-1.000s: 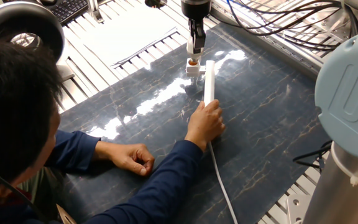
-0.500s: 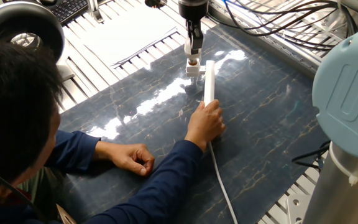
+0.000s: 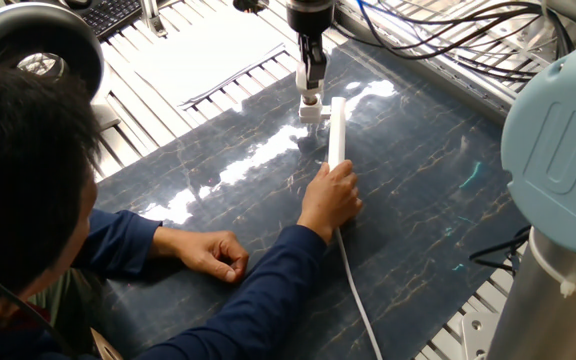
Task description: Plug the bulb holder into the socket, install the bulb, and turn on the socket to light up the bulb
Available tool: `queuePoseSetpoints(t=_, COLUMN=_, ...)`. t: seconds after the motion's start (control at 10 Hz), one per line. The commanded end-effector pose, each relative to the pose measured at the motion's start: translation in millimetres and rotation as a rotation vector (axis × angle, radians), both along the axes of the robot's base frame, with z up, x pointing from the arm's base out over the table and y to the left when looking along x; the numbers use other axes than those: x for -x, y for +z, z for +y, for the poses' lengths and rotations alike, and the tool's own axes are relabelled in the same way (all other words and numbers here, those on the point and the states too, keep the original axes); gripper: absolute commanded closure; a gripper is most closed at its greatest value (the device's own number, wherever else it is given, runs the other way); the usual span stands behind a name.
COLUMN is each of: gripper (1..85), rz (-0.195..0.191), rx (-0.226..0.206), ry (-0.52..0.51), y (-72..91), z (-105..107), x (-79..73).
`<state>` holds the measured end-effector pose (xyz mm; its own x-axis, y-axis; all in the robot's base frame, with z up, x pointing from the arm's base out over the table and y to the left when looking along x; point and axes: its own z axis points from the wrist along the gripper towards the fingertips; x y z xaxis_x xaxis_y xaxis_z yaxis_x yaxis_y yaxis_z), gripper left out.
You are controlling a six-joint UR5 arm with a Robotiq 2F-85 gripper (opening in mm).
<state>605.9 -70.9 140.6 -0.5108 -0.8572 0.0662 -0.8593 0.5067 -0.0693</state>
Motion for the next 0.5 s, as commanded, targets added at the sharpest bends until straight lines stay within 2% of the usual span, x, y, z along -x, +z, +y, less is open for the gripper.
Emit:
queuePoseSetpoints(t=0.0, gripper=84.7, rz=-0.002, rx=-0.018, ry=0.002, y=-3.4, z=1.6, x=1.3)
queuePoseSetpoints(t=0.4, gripper=84.7, rz=0.007, rx=-0.018, ry=0.007, y=-4.6, z=1.1, x=4.2)
